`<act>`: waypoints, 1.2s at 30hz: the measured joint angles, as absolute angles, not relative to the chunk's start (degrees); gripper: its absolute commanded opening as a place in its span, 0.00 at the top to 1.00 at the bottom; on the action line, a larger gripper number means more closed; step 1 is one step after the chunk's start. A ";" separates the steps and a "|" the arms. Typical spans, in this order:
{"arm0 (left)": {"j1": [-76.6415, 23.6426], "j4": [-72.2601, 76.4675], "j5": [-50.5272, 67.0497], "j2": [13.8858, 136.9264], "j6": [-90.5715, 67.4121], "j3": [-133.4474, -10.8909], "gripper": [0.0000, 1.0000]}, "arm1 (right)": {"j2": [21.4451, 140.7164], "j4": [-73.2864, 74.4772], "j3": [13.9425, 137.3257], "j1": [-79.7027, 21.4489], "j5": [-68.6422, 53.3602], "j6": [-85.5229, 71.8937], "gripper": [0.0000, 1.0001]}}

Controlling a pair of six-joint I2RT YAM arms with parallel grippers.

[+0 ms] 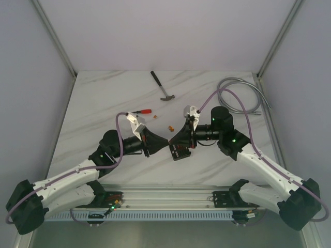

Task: Snap on the fuse box
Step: Pick up the fuse from the center of the board, then install the fuse at the fuse box base.

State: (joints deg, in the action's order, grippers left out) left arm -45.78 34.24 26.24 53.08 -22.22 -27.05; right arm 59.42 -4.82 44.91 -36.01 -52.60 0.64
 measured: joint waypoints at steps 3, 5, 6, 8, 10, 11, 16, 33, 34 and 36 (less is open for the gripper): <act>-45.76 32.77 21.89 53.08 -22.20 -27.05 0.48 | 59.44 -3.29 44.86 -35.99 -48.45 0.10 1.00; -45.76 31.38 17.74 53.04 -22.37 -27.05 0.42 | 59.68 -1.89 44.86 -35.99 -44.40 -0.84 1.00; -45.76 30.57 15.44 52.97 -22.41 -27.05 0.39 | 59.92 -1.15 44.86 -35.99 -42.44 -1.41 1.00; -45.71 28.84 10.50 52.86 -22.68 -27.05 0.34 | 60.62 0.25 44.77 -35.99 -37.82 -2.81 1.00; -45.63 27.18 5.52 52.77 -23.35 -27.03 0.28 | 61.23 2.07 44.49 -36.16 -32.40 -4.60 1.00; -45.52 26.24 2.94 52.75 -23.70 -27.03 0.26 | 61.52 3.03 44.36 -36.29 -29.54 -5.52 1.00; -44.66 21.19 -8.95 52.84 -27.00 -27.03 0.14 | 63.18 7.57 44.27 -38.04 -15.77 -9.93 1.00; -41.76 12.21 -21.15 55.48 -35.11 -27.03 0.00 | 77.60 15.55 46.13 -47.44 14.00 -18.31 1.00; -41.67 12.12 -21.26 55.64 -35.29 -27.03 0.00 | 78.08 15.46 46.24 -47.66 14.46 -18.52 1.00; -41.58 11.88 -21.32 55.90 -35.57 -27.03 0.00 | 78.81 15.07 46.35 -48.01 15.07 -18.90 1.00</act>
